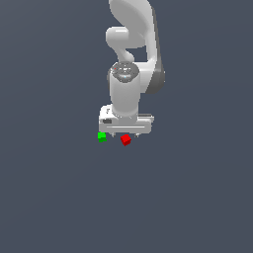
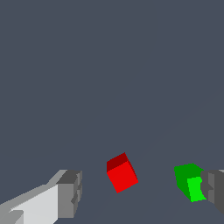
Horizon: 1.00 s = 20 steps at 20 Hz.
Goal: Stack the red cube on top of the green cube.
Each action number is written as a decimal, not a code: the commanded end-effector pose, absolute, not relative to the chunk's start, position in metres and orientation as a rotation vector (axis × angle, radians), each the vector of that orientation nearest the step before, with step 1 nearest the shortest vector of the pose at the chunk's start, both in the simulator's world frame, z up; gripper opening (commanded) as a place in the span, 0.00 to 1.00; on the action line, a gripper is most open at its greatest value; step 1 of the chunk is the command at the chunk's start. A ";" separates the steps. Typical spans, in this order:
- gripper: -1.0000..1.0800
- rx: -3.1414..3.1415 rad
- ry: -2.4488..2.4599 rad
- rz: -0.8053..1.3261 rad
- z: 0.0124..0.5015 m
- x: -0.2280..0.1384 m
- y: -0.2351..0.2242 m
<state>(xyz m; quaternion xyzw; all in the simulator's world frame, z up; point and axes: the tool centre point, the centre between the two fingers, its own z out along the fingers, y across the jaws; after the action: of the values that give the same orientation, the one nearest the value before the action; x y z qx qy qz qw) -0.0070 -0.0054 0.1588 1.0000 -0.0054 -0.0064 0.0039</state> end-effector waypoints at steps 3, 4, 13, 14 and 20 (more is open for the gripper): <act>0.96 3.134 -0.012 -0.020 0.158 -0.007 -0.005; 0.96 3.134 -0.006 -0.020 0.158 -0.008 -0.005; 0.96 3.132 0.151 -0.015 0.140 -0.021 -0.002; 0.96 3.131 0.180 -0.015 0.136 -0.024 -0.001; 0.96 3.113 0.398 -0.009 0.111 -0.043 0.001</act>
<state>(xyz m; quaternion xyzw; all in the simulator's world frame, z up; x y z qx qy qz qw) -0.0373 0.0006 0.1183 0.9941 0.1080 -0.0032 0.0019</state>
